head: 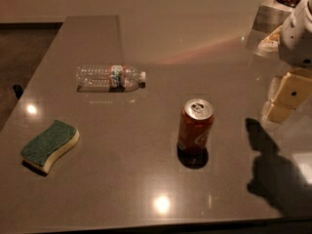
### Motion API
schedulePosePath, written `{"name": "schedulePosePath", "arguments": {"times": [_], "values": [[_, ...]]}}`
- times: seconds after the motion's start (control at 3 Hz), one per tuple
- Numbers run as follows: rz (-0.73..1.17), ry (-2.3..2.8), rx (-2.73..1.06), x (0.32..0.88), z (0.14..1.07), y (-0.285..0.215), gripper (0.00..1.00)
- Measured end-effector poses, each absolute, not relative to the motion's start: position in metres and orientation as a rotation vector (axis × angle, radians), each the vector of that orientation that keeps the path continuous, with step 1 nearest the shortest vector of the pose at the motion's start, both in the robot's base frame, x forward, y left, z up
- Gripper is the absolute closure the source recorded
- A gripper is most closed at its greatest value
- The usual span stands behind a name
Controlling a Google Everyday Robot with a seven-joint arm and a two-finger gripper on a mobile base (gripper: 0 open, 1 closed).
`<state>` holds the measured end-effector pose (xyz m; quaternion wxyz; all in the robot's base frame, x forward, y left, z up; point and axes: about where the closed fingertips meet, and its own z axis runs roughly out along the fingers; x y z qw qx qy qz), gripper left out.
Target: Pick coke can
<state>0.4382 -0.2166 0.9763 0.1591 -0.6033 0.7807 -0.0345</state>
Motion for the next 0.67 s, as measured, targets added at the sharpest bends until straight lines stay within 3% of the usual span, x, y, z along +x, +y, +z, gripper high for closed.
{"name": "schedulePosePath", "arguments": {"times": [0.67], "values": [[-0.044, 2.197, -1.721, 0.4385, 0.974, -0.2071, 0.0]]}}
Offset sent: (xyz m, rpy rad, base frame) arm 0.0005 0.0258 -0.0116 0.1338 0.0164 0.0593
